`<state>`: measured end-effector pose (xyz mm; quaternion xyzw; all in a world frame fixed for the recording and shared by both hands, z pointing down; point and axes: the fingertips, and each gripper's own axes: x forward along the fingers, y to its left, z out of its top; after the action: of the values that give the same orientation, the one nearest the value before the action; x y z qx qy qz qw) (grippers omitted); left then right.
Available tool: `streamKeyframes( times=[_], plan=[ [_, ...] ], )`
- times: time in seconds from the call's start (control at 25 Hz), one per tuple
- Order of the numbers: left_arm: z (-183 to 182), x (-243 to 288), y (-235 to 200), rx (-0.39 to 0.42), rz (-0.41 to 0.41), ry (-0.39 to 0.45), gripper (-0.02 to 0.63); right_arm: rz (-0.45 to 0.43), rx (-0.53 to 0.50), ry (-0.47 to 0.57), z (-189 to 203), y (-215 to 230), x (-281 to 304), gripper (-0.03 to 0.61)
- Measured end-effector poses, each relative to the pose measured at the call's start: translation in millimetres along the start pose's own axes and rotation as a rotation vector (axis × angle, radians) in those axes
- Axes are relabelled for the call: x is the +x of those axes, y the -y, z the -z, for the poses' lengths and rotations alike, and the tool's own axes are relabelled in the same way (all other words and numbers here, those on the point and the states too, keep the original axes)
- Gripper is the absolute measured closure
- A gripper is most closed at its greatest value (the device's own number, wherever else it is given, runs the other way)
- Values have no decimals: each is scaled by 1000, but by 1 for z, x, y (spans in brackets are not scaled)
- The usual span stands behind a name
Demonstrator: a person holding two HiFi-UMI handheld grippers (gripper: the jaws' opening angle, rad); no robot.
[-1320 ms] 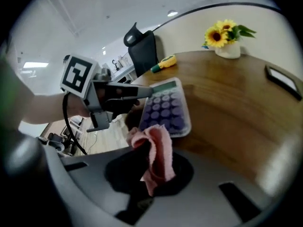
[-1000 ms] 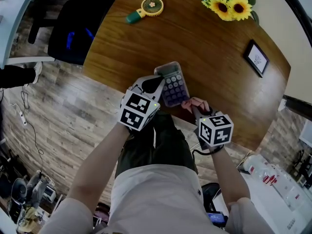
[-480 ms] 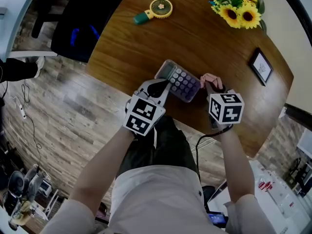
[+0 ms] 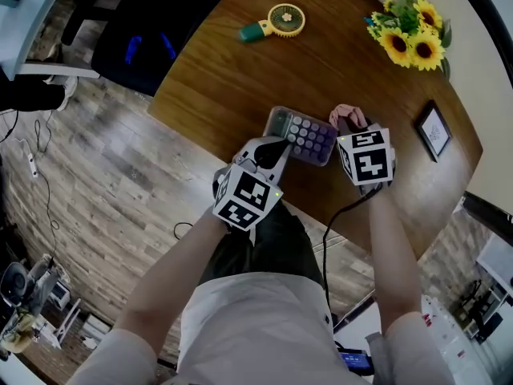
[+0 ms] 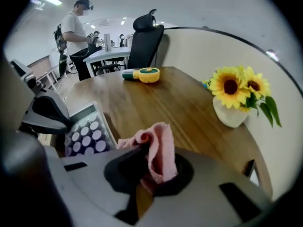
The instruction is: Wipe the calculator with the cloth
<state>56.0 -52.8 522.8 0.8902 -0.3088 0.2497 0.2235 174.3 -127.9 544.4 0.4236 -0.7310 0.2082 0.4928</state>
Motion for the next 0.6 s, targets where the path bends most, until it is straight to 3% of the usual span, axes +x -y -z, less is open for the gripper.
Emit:
streamKeyframes(
  times=[0.12, 0.24, 0.4, 0.6],
  plan=[
    [0, 1, 2, 43, 4, -3, 612, -16, -17, 40, -20, -7, 6, 552],
    [-2, 2, 4, 79, 8, -11, 612, -115, -26, 116, -46, -38, 9, 551],
    [-2, 2, 5, 86, 7, -15, 612, -237, -155, 200, -74, -92, 6, 545],
    [-2, 2, 4, 99, 3, -18, 612, -502, -147, 274, -93, -138, -14, 548]
  ],
)
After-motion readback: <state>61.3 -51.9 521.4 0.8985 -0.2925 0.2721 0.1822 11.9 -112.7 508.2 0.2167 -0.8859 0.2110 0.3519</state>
